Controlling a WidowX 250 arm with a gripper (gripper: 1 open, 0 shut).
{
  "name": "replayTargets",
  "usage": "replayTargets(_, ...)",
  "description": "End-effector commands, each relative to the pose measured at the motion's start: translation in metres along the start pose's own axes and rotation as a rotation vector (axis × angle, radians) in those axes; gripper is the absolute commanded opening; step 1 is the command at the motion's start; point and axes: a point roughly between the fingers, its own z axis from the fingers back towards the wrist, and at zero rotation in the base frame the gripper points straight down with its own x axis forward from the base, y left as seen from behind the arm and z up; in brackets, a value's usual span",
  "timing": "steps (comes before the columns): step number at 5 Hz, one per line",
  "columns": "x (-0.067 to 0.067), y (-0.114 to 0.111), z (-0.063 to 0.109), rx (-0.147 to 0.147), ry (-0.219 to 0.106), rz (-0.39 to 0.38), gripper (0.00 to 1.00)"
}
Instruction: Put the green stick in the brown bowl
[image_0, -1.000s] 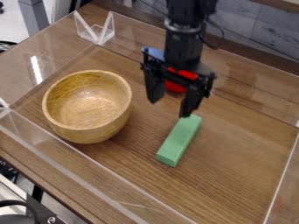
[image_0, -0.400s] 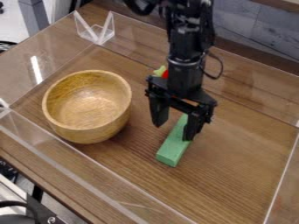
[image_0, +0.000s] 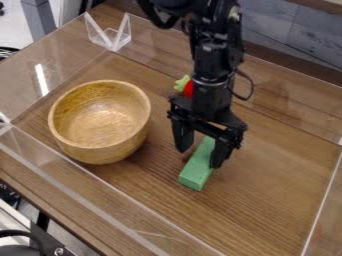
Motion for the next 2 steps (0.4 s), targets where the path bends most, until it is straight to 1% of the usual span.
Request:
replayTargets(1, 0.0034, 0.0004, 0.0019, -0.006, -0.030, -0.005, 0.00)
replayTargets(2, 0.0041, 0.0016, 0.0006, -0.012, -0.039, -0.006, 0.00)
